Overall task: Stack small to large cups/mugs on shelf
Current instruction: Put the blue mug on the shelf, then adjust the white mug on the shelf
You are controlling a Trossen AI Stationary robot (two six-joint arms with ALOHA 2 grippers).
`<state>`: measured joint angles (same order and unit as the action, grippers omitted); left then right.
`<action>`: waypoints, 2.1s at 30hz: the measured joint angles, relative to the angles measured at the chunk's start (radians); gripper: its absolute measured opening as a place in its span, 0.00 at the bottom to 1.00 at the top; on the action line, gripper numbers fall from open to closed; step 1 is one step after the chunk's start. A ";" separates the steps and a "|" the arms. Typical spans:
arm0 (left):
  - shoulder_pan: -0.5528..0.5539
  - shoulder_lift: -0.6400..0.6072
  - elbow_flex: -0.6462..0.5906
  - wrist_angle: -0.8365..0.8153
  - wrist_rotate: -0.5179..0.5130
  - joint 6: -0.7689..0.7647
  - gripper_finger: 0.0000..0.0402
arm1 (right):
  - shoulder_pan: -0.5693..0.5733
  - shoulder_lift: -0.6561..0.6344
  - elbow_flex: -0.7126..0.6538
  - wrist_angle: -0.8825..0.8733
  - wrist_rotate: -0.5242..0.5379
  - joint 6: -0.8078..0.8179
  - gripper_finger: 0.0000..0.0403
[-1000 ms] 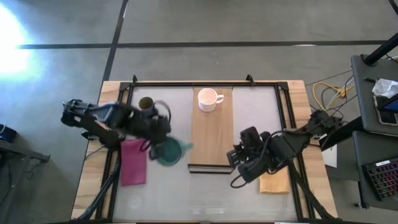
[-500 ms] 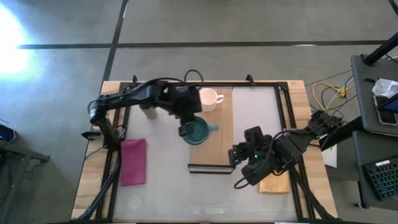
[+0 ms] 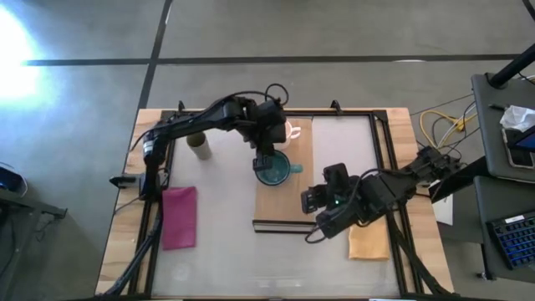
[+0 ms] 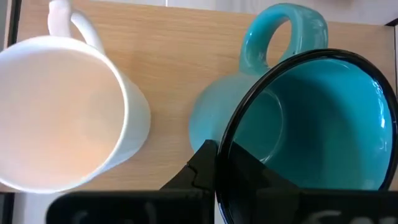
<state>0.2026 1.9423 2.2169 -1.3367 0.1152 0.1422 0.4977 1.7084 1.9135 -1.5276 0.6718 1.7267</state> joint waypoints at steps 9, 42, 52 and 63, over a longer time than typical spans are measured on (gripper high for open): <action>0.061 -0.002 -0.002 0.048 0.013 0.054 0.02 | -0.071 0.001 -0.038 0.029 -0.017 -0.061 0.30; 0.073 -0.018 0.029 0.030 0.023 0.025 0.09 | -0.099 -0.147 -0.169 0.042 0.002 -0.105 0.02; 0.033 -0.149 -0.114 -0.088 -0.010 -0.035 0.09 | -0.099 -0.203 -0.207 0.046 0.010 -0.112 0.02; 0.100 -0.258 -0.396 0.236 -0.118 -0.058 0.09 | -0.115 -0.208 -0.242 0.166 0.010 -0.167 0.02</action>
<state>0.3029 1.6843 1.8210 -1.1007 -0.0025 0.0839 0.3824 1.5005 1.6711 -1.3619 0.6819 1.5597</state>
